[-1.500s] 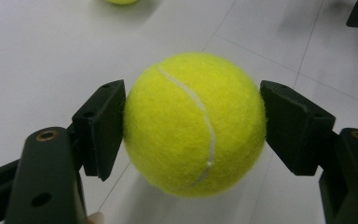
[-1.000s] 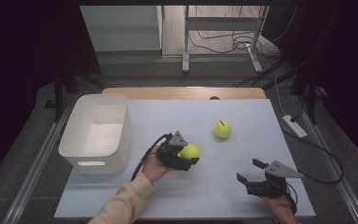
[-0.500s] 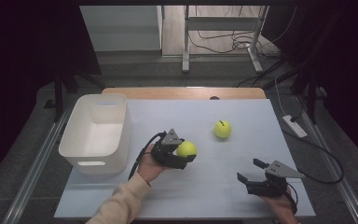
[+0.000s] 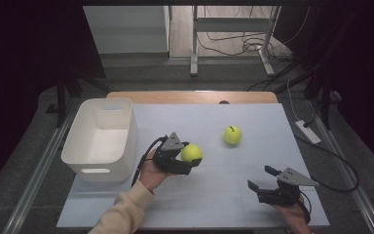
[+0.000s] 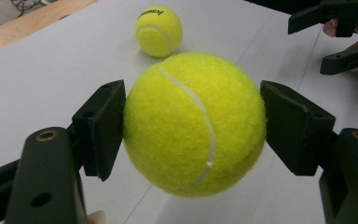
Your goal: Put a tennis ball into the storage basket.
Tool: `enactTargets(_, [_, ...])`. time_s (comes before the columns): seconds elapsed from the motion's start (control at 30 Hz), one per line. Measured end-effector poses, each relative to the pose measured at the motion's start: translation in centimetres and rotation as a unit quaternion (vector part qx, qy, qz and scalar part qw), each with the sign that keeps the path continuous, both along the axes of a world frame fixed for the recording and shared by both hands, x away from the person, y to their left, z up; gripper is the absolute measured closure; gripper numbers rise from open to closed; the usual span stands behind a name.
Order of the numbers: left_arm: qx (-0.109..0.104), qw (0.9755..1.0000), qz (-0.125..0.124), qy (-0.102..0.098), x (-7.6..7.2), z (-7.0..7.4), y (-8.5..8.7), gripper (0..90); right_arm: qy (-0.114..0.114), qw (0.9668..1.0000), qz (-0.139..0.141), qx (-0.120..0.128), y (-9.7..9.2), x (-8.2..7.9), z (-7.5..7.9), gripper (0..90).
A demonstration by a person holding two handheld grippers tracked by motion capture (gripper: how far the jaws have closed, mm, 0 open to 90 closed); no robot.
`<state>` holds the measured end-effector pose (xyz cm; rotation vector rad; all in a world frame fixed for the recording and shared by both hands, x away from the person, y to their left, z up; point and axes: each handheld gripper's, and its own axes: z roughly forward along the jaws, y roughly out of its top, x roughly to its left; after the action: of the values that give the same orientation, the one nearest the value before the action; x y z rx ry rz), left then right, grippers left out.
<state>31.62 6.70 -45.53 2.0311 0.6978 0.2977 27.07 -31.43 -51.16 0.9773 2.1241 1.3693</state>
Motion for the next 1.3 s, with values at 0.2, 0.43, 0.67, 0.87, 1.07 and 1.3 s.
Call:
enactTargets(0.2, [-0.01, 0.9999, 0.009, -0.007, -0.2, 0.5, 0.7, 26.8, -0.001, 1.0, 0.0, 0.001, 0.0, 0.0, 0.0, 12.0])
enactTargets(0.43, [-0.018, 0.9996, 0.015, -0.017, -0.3, 1.0, 1.3, 26.9, -0.001, 1.0, 0.0, 0.0, 0.0, 0.0, 0.0, 12.0])
enactTargets(0.67, [-0.028, 0.9989, 0.024, -0.029, -0.5, 1.9, 2.1, 26.8, -0.001, 1.0, 0.0, 0.002, 0.0, 0.0, 0.0, 12.0])
enactTargets(0.87, [-0.039, 0.998, 0.033, -0.037, -0.6, 2.5, 2.7, 26.8, -0.001, 1.0, 0.0, 0.002, 0.1, 0.0, 0.0, 12.0])
enactTargets(1.07, [-0.047, 0.9971, 0.04, -0.045, -0.8, 3.0, 3.2, 26.8, -0.001, 1.0, -0.001, 0.002, 0.1, 0.0, 0.0, 12.0])
enactTargets(1.3, [-0.054, 0.9962, 0.046, -0.05, -0.8, 3.4, 3.7, 26.8, -0.001, 1.0, -0.001, 0.002, 0.1, 0.0, 0.0, 12.0])
